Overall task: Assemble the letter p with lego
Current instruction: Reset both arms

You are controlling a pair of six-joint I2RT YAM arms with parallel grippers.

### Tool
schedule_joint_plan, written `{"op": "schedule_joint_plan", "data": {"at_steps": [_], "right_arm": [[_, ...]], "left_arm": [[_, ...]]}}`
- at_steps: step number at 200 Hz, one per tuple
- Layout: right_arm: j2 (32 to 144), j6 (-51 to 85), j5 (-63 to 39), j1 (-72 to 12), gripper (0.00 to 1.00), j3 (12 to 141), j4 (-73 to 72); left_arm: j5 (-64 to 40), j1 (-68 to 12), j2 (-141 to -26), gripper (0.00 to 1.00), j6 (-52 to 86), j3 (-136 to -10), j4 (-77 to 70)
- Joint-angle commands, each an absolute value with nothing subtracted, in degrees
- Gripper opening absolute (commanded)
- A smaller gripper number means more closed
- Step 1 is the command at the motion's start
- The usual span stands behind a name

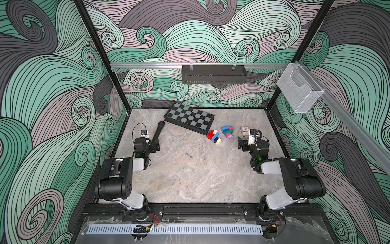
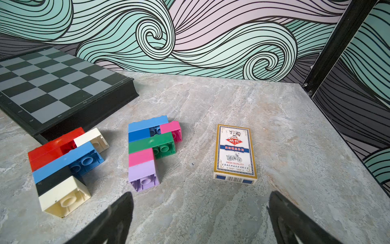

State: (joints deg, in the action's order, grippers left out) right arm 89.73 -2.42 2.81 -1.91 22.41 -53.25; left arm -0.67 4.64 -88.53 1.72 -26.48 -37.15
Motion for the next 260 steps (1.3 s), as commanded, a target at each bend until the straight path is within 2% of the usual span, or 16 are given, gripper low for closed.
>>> {"op": "schedule_joint_plan", "data": {"at_steps": [1, 35, 57, 79, 92, 108, 126, 132, 140, 151, 163, 177, 207, 230, 260], "right_arm": [[89.71, -2.63, 1.93, -2.01, 0.99, 22.15, -53.43], [88.33, -2.75, 2.95, -2.55, 0.99, 21.08, -54.91], [72.72, -6.26, 13.16, -8.04, 0.99, 16.66, -51.07], [63.96, -6.44, 10.17, -8.34, 0.99, 16.02, -49.49], [66.27, -5.37, 13.13, -8.21, 0.99, 17.19, -46.86], [76.36, -3.84, 15.51, -7.56, 0.99, 16.89, -51.08], [94.1, -6.24, 15.01, -7.47, 0.98, 16.19, -72.63], [91.0, -6.02, 16.45, -8.42, 0.98, 17.63, -63.72], [87.18, -3.43, 12.27, -5.78, 0.98, 20.27, -53.0], [91.09, -1.85, 9.09, -3.22, 0.98, 21.3, -57.41], [88.55, -1.1, 9.66, -3.25, 0.98, 22.18, -51.19], [89.96, -1.65, 10.67, -3.7, 0.99, 20.46, -57.44], [89.43, -1.74, 11.94, -4.35, 0.98, 18.81, -59.57], [89.89, -2.74, 9.6, -4.24, 0.98, 21.16, -55.71], [89.59, -2.77, 10.08, -4.49, 0.98, 20.02, -57.64]], "left_arm": [[-1.09, 5.01, -87.54, 0.99, 1.67, -27.25, -37.83], [-1.1, 5.01, -87.54, 0.99, 1.67, -27.25, -37.85], [-1.12, 5.0, -87.53, 0.99, 1.67, -27.24, -37.86], [-1.13, 5.0, -87.54, 0.98, 1.65, -27.21, -37.88], [-1.06, 5.01, -87.53, 0.99, 1.66, -27.23, -37.86], [-1.05, 4.96, -87.54, 0.99, 1.65, -27.25, -37.86], [-1.1, 5.01, -87.51, 0.99, 1.66, -27.18, -37.88], [-1.12, 5.01, -87.54, 0.99, 1.62, -27.24, -37.82], [-1.06, 5.01, -87.56, 0.99, 1.6, -27.24, -37.79], [-1.06, 5.0, -87.47, 0.99, 1.63, -27.24, -37.86], [-1.07, 5.0, -87.51, 0.99, 1.63, -27.21, -37.86], [-1.05, 5.01, -87.54, 0.99, 1.67, -27.23, -37.88], [-1.05, 5.01, -87.48, 0.98, 1.65, -27.25, -37.88], [-1.06, 5.01, -87.52, 0.99, 1.67, -27.25, -37.88], [-1.05, 5.01, -87.49, 0.99, 1.67, -27.25, -37.88]]}}
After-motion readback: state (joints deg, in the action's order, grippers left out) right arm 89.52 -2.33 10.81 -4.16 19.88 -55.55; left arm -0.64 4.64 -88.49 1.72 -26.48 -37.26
